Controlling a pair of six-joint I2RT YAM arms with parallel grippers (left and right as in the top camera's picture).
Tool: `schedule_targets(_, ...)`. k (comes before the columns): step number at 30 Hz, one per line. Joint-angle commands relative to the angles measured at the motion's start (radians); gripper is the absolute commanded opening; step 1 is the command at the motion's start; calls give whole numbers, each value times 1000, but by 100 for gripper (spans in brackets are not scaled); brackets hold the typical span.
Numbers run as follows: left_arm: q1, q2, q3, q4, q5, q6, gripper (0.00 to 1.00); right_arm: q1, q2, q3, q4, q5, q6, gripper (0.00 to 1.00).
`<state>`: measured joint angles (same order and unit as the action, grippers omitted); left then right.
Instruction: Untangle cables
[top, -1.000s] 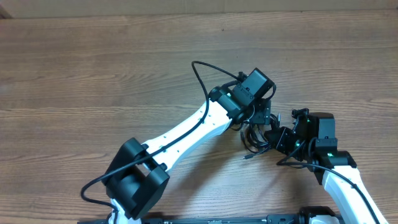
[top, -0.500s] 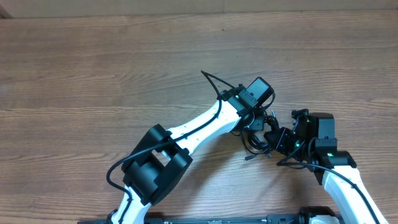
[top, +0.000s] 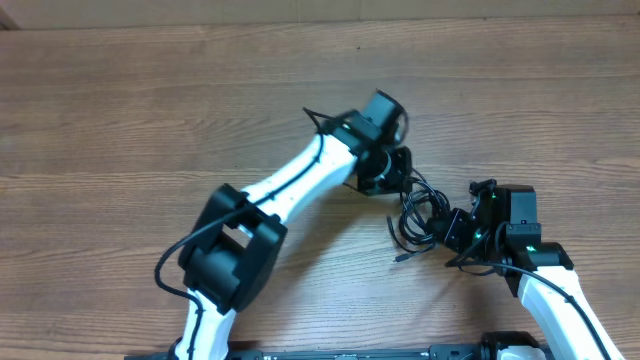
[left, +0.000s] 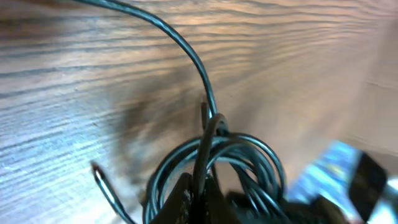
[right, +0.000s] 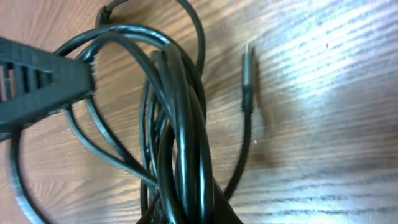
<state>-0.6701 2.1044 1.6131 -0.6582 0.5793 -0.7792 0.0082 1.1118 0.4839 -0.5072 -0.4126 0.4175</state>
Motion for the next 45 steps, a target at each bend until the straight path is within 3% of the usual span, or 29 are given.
schedule_targets(1, 116, 6, 41, 16, 148, -14, 4, -1, -3, -23, -25, 81, -3, 4)
schedule_targets(11, 169, 6, 41, 10, 169, -7, 4, -1, -3, -27, -18, 80, -3, 4)
schedule_targets(16, 194, 6, 41, 90, 177, 209, 4, -1, -3, -27, -19, 80, -3, 5)
schedule_targets(20, 262, 6, 41, 117, 390, 414, 5, -1, -3, -27, -18, 80, -3, 5)
schedule_targets(21, 285, 6, 41, 88, 435, 530, 11, -1, -3, -27, -18, 80, -3, 5)
schedule_targets(23, 311, 6, 41, 28, 432, 642, 14, -1, -3, -27, -18, 80, -3, 5)
schedule_targets(27, 344, 7, 41, -47, 443, 724, 17, -1, -3, -27, -18, 80, -3, 5)
schedule_targets(30, 351, 7, 41, -63, 430, 723, 32, -1, -3, -27, -18, 80, -3, 5)
schedule_targets(31, 344, 7, 41, -66, 411, 723, 57, -1, -3, -27, -17, 80, -3, 6)
schedule_targets(33, 328, 7, 41, -68, 377, 715, 75, -1, -3, -27, -15, 80, -3, 8)
schedule_targets(37, 275, 7, 41, -69, 352, 619, 77, -1, -3, -27, -14, 80, -3, 9)
schedule_targets(40, 218, 7, 41, -135, 156, 386, 76, -1, -3, -27, -14, 80, -3, 9)
schedule_targets(42, 170, 7, 40, -231, -13, 179, 83, -1, -3, -27, -14, 80, -3, 9)
schedule_targets(44, 123, 7, 40, -278, -59, 33, 100, -1, -3, -27, -14, 80, -3, 9)
schedule_targets(45, 104, 7, 39, -277, -57, -26, 99, -1, -3, -27, -13, 80, -3, 10)
